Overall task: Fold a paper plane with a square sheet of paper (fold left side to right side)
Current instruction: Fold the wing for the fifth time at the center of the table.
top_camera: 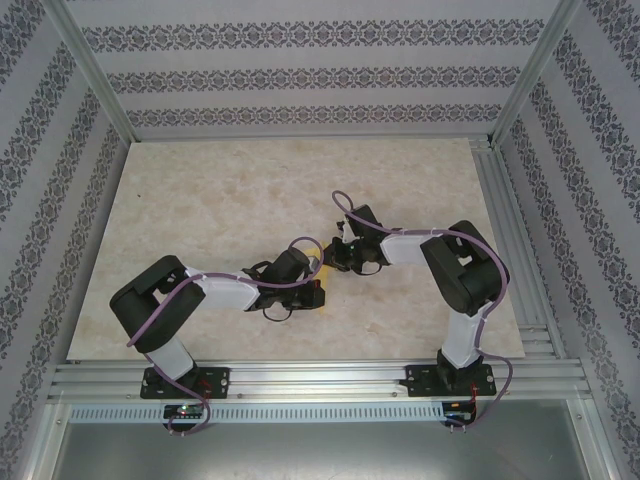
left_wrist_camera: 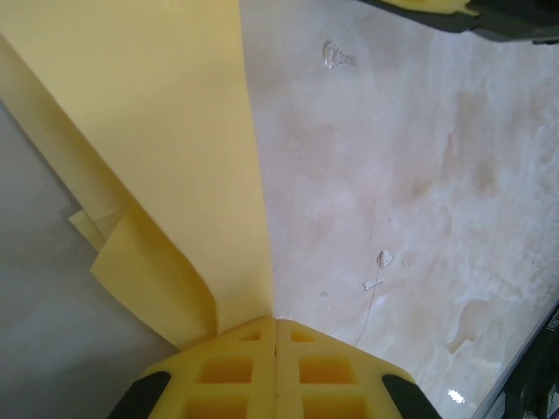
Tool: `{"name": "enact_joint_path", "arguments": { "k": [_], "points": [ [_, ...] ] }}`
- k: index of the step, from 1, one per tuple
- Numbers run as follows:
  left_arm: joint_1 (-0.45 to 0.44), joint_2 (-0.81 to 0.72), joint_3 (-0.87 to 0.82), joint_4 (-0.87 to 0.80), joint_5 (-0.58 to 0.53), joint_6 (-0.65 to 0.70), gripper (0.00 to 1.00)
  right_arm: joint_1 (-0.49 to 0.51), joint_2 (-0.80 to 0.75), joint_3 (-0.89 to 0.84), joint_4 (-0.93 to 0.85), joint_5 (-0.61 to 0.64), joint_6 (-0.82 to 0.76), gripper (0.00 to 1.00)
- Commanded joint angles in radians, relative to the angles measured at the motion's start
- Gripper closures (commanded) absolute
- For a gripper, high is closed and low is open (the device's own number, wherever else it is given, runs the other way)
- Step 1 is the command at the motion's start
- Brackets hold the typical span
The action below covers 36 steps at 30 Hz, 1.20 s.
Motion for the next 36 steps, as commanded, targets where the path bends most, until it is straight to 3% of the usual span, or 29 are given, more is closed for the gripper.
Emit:
{"name": "enact_joint_path", "arguments": {
  "k": [1,27,36],
  "points": [
    [-0.026,0.014,-0.019,-0.091,0.029,0.024,1.00,-0.040,0.046,0.044,0.033,0.183,-0.053,0.88],
    [-0.034,0.003,-0.010,-0.106,0.023,0.023,1.00,-0.124,0.242,0.364,-0.133,0.214,-0.175,0.88],
    [-0.034,-0.014,-0.013,-0.116,0.012,0.022,1.00,-0.147,0.019,0.261,-0.154,0.224,-0.208,0.87]
  ]
}}
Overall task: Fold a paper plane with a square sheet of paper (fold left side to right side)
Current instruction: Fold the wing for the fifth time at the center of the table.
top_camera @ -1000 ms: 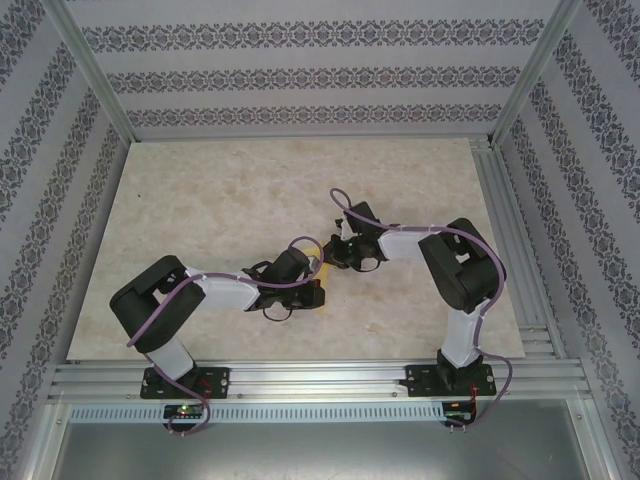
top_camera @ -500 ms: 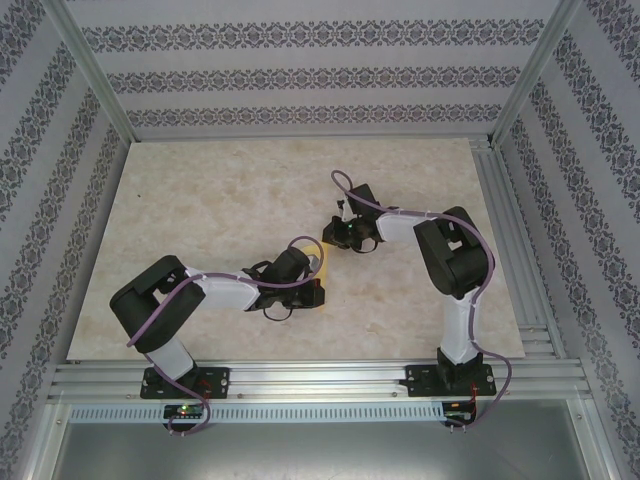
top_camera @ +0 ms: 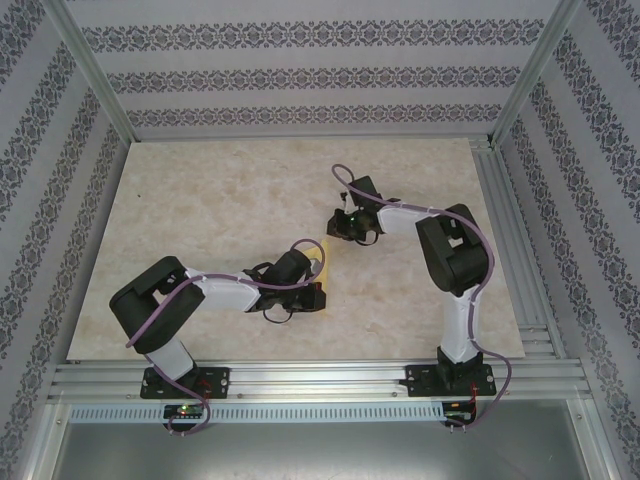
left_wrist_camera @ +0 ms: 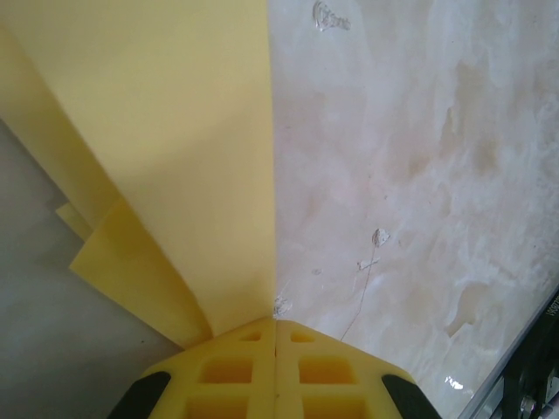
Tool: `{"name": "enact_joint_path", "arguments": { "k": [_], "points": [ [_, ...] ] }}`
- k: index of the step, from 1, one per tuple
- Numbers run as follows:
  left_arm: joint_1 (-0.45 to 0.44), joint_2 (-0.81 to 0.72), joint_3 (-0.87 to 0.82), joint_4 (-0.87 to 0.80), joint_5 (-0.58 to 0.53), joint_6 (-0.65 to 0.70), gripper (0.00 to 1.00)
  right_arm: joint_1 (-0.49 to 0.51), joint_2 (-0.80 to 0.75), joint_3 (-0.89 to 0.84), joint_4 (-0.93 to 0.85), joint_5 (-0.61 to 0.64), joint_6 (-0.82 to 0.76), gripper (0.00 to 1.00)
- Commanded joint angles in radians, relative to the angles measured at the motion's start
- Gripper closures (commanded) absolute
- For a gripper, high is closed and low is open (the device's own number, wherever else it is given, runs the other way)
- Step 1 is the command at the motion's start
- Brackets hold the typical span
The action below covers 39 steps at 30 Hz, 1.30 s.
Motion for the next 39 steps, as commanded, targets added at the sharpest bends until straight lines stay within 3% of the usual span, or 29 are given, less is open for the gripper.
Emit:
{"name": "enact_joint_path", "arguments": {
  "k": [1,8,13,19,25,39],
  "points": [
    [-0.021,-0.010,-0.014,-0.097,-0.001,0.022,1.00,-0.036,-0.154,-0.071,0.032,0.077,-0.030,0.87],
    [-0.020,-0.020,-0.002,-0.118,-0.012,0.030,1.00,0.037,-0.306,-0.300,0.156,-0.047,0.127,0.86],
    [-0.021,-0.026,-0.002,-0.129,-0.019,0.036,1.00,0.107,-0.282,-0.371,0.288,-0.090,0.229,0.86],
    [-0.022,-0.021,-0.003,-0.121,-0.016,0.037,1.00,0.138,-0.226,-0.348,0.304,-0.089,0.239,0.87],
    [-0.022,-0.020,-0.003,-0.115,-0.009,0.039,1.00,0.147,-0.150,-0.316,0.282,-0.074,0.229,0.87],
    [-0.048,-0.042,0.005,-0.149,0.053,0.092,0.97,0.138,-0.048,-0.181,0.008,0.088,0.103,0.86]
  ]
}}
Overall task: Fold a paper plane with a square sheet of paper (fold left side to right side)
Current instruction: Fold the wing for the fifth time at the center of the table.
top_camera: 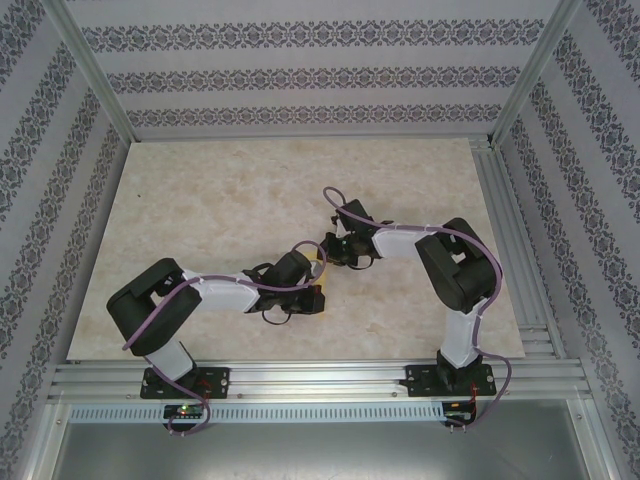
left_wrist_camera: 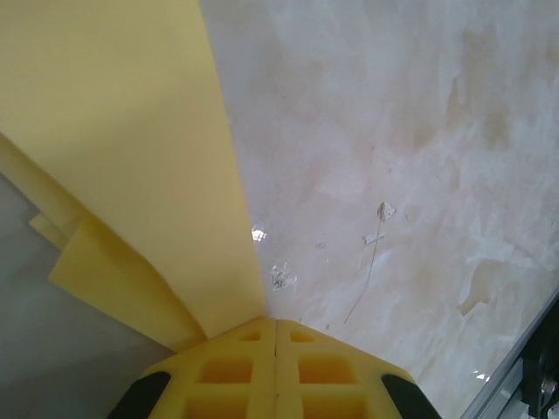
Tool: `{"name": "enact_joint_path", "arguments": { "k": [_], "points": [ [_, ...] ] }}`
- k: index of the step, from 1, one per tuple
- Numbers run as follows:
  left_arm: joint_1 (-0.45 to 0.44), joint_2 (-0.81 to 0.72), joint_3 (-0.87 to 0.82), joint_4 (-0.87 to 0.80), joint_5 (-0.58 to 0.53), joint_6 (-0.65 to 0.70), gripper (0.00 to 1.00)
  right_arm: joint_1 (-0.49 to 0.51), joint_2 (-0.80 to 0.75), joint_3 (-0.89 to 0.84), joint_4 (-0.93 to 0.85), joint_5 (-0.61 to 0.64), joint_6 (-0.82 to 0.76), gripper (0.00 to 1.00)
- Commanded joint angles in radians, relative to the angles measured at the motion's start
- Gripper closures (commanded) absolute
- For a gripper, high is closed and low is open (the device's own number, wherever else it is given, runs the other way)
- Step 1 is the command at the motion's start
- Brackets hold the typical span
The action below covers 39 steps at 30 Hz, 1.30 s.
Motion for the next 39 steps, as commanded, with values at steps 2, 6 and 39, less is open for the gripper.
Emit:
{"name": "enact_joint_path", "arguments": {
  "k": [2,6,39],
  "points": [
    [-0.043,-0.031,-0.001,-0.111,0.062,0.046,0.97,-0.009,0.052,0.010,-0.073,0.125,-0.046,0.87],
    [-0.060,-0.040,-0.013,-0.104,0.081,0.049,0.97,-0.009,0.062,0.018,-0.075,0.125,-0.046,0.87],
    [0.028,-0.084,0.113,-0.091,0.074,0.114,0.99,0.005,0.039,0.020,-0.052,0.097,-0.038,0.86]
  ]
}}
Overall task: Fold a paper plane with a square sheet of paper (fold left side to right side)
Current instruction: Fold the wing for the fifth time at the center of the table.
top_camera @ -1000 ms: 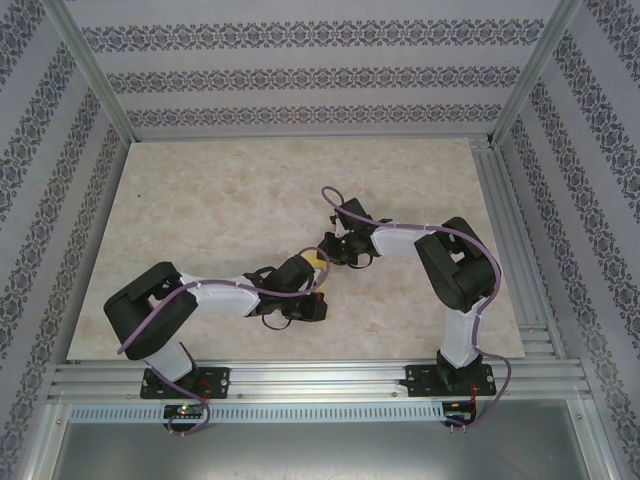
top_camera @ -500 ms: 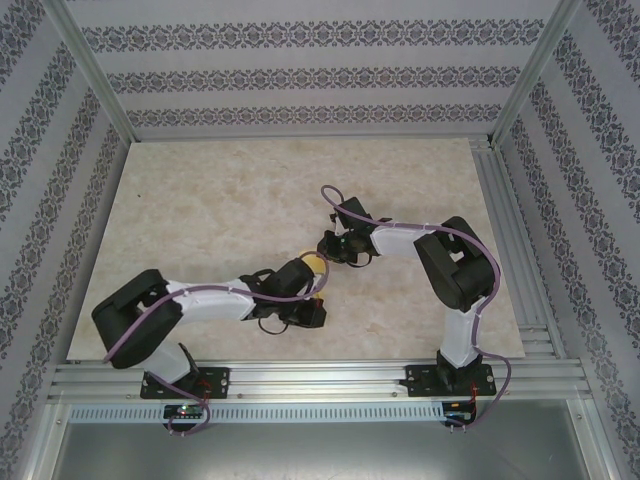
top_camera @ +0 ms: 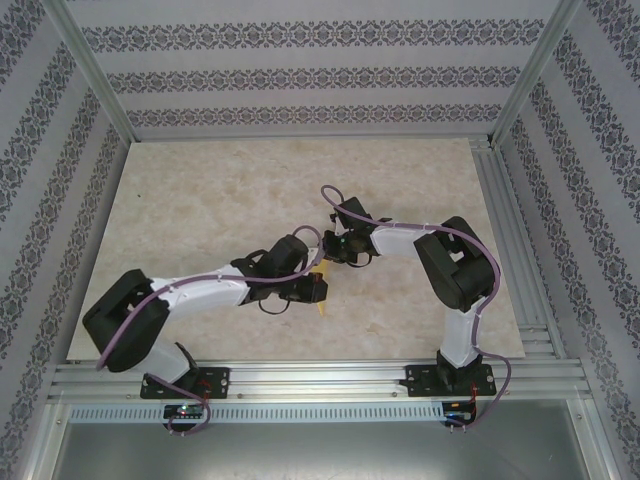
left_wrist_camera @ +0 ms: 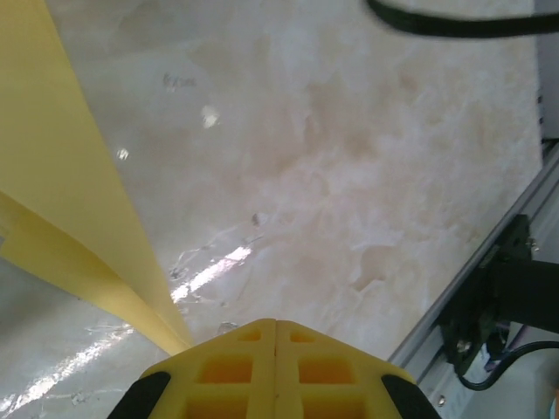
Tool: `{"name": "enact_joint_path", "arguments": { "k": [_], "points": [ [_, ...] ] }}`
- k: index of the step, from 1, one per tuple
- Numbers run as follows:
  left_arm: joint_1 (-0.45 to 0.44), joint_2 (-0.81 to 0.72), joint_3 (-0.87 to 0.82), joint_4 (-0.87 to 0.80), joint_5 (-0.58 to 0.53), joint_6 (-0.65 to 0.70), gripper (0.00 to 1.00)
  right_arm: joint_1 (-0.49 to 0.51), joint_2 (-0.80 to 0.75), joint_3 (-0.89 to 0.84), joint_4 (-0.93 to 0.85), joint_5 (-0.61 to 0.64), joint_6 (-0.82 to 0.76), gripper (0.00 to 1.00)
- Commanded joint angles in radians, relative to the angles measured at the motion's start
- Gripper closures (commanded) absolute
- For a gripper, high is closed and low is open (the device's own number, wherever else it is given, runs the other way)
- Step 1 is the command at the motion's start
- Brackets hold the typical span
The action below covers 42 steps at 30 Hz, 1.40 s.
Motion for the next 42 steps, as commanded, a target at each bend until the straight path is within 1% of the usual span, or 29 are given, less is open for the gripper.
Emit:
{"name": "enact_joint_path", "arguments": {
  "k": [1,4,7,13,20,25,30,33,38,42],
  "points": [
    [0.000,0.056,0.025,0.084,0.041,0.029,0.99,0.004,0.029,-0.009,-0.033,0.071,-0.015,0.86],
    [-0.008,0.117,0.068,0.079,0.052,0.044,1.00,0.006,0.031,-0.008,-0.035,0.071,-0.014,0.86],
    [-0.019,0.156,0.089,0.054,0.032,0.061,1.00,0.005,0.029,-0.010,-0.036,0.075,-0.015,0.86],
    [-0.028,0.206,0.071,0.004,-0.017,0.080,1.00,0.005,0.029,-0.005,-0.048,0.081,-0.022,0.86],
    [-0.067,0.236,0.053,0.021,-0.011,0.060,1.00,0.006,0.030,-0.005,-0.056,0.091,-0.026,0.86],
    [-0.097,0.187,-0.010,0.055,-0.006,0.012,1.00,0.006,0.032,-0.004,-0.056,0.090,-0.027,0.86],
    [-0.101,0.099,-0.063,0.055,-0.016,-0.012,1.00,0.006,0.032,0.005,-0.062,0.088,-0.030,0.86],
    [-0.101,0.074,-0.056,0.026,-0.026,-0.003,1.00,0.006,0.033,0.010,-0.063,0.088,-0.032,0.86],
    [-0.096,0.029,-0.016,-0.001,-0.013,0.011,1.00,0.005,0.012,0.020,-0.053,0.073,-0.039,0.86],
    [-0.043,-0.105,0.029,-0.090,-0.031,0.046,1.00,0.004,-0.061,0.044,-0.091,0.090,-0.070,0.77]
  ]
}}
